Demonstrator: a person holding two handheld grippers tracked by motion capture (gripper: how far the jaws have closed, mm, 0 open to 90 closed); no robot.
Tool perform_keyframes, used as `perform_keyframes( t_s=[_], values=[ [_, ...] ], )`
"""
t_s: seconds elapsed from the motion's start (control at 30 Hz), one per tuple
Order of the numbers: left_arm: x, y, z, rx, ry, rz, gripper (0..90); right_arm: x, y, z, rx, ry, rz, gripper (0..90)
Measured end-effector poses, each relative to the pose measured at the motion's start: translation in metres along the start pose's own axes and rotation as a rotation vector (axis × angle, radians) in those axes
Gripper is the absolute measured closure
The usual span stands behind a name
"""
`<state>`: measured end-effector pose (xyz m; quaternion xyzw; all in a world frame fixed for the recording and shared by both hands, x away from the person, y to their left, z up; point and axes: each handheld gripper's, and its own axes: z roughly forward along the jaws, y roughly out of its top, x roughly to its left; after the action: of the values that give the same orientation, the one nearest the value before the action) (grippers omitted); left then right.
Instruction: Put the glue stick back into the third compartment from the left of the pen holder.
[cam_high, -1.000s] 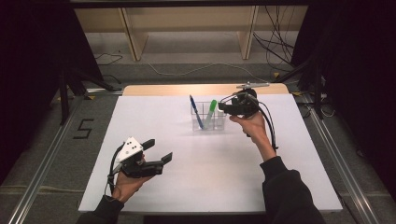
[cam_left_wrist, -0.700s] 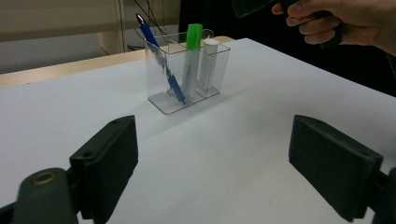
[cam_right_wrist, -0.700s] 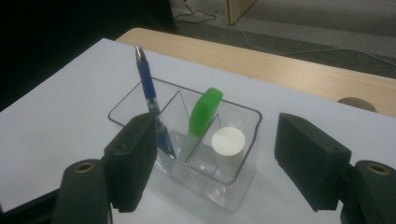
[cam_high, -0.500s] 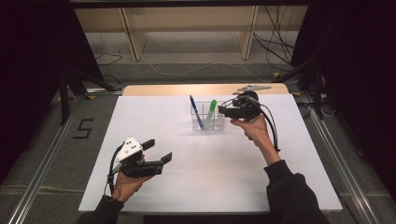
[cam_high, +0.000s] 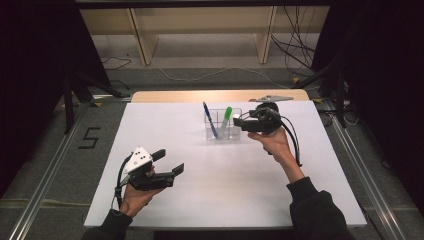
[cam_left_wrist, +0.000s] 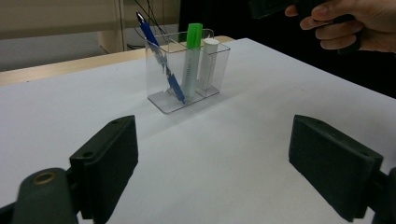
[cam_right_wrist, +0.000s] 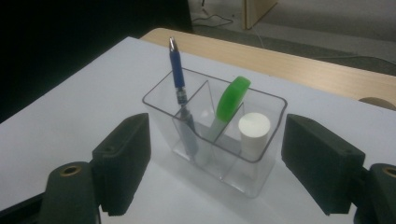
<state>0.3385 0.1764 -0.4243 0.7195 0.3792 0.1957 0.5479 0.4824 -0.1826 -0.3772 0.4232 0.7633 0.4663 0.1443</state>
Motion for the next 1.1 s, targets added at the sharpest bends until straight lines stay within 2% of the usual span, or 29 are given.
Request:
perform_keyframes(
  t_s=[0.63,1.1],
  values=[
    [0.001,0.0,0.0,0.005,-0.006,-0.008,15.4,0.014,-0.015,-0.021,-0.055,0.049,-0.035,22.0],
    [0.001,0.0,0.0,0.004,-0.013,-0.018,15.4,0.025,-0.035,-0.039,-0.091,0.078,-0.062,17.5]
  ],
)
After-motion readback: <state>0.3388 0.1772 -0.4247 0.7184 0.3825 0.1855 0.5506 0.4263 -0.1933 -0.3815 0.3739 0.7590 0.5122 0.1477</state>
